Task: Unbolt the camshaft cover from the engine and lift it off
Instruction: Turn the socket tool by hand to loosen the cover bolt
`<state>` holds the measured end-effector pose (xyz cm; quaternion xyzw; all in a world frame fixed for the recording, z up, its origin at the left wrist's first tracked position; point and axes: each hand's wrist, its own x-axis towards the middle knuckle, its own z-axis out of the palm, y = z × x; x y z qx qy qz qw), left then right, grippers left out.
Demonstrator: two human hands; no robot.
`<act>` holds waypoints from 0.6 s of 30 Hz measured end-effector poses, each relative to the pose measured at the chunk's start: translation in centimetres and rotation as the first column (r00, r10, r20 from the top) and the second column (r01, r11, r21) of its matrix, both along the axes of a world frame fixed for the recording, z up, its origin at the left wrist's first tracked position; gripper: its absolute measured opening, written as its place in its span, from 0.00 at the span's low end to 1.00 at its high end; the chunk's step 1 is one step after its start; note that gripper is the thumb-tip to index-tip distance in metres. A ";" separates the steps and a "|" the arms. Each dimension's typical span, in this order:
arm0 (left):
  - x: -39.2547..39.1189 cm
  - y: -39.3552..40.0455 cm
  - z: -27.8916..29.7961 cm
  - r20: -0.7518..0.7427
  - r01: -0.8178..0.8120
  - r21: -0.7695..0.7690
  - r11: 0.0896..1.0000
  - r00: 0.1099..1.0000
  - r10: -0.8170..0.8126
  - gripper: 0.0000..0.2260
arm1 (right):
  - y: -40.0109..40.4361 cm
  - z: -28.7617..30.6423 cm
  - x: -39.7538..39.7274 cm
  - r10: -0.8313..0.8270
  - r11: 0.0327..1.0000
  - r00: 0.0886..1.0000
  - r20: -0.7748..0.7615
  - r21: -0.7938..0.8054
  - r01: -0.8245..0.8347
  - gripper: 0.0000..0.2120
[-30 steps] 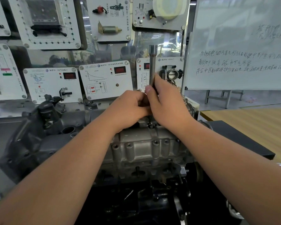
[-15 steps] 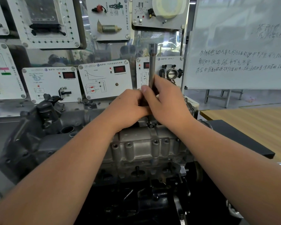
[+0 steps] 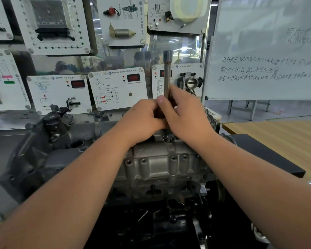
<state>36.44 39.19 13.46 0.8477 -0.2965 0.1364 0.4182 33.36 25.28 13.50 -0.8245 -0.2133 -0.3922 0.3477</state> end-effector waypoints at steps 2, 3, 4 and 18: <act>-0.1 0.0 0.1 0.006 -0.004 0.007 1.000 1.000 0.004 0.09 | 0.0 -0.1 -0.3 -0.004 1.000 0.999 0.054 0.018 0.003 0.11; -0.1 0.0 0.1 0.004 -0.006 0.010 1.000 1.000 0.006 0.10 | 0.0 -0.1 -0.3 -0.010 1.000 0.997 0.076 0.014 0.009 0.13; -0.2 -0.1 0.1 0.001 -0.010 0.008 1.000 1.000 0.010 0.10 | 0.0 -0.2 -0.3 -0.023 1.000 0.995 0.097 0.001 0.023 0.11; 0.1 -0.1 -0.1 -0.013 0.007 0.020 1.000 1.000 -0.006 0.08 | -0.2 -0.2 -0.3 0.008 0.996 0.995 0.096 0.089 -0.016 0.05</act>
